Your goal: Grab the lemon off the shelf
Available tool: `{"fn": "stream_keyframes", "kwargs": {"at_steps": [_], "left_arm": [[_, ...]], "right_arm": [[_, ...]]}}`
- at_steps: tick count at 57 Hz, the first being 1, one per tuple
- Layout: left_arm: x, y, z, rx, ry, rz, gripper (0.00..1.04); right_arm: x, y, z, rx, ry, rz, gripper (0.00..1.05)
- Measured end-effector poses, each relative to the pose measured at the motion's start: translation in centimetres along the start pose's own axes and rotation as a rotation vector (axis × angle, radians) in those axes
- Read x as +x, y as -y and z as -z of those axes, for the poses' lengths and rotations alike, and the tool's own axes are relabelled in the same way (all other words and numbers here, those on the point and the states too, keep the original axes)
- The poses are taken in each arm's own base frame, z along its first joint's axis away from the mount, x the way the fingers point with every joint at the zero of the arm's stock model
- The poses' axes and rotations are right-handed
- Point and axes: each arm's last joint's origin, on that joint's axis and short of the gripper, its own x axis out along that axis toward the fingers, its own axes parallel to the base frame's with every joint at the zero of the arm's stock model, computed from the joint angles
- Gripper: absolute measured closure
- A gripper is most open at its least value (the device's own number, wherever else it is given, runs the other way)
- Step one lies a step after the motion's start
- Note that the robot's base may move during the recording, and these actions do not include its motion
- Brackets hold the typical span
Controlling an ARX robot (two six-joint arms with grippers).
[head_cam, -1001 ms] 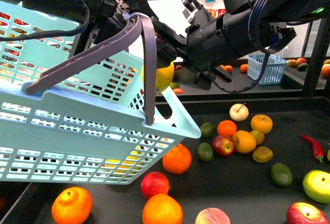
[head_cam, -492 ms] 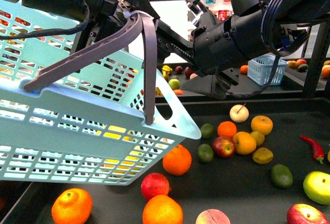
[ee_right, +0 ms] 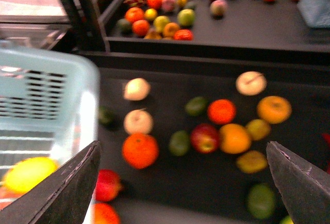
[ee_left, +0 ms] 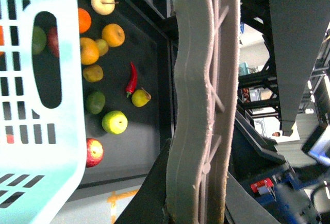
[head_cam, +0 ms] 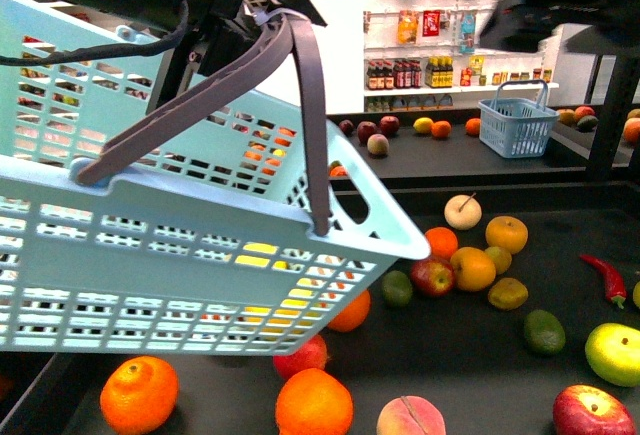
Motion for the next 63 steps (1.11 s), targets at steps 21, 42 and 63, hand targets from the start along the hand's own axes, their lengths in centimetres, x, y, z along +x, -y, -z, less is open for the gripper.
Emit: {"fn": "stream_keyframes", "kwargs": {"at_steps": [21, 42, 63], "left_arm": [[0.0, 0.0, 0.0, 0.018, -0.001, 0.001, 0.95], [0.0, 0.0, -0.1, 0.011, 0.011, -0.007, 0.95], [0.0, 0.0, 0.0, 0.007, 0.001, -0.001, 0.95]], "right_arm": [[-13.4, 2.7, 4.6, -0.056, 0.136, 0.248, 0.07], [-23.7, -0.4, 10.8, 0.018, 0.144, 0.321, 0.07], [-22.8, -0.6, 17.6, 0.007, 0.220, 0.126, 0.67]]}}
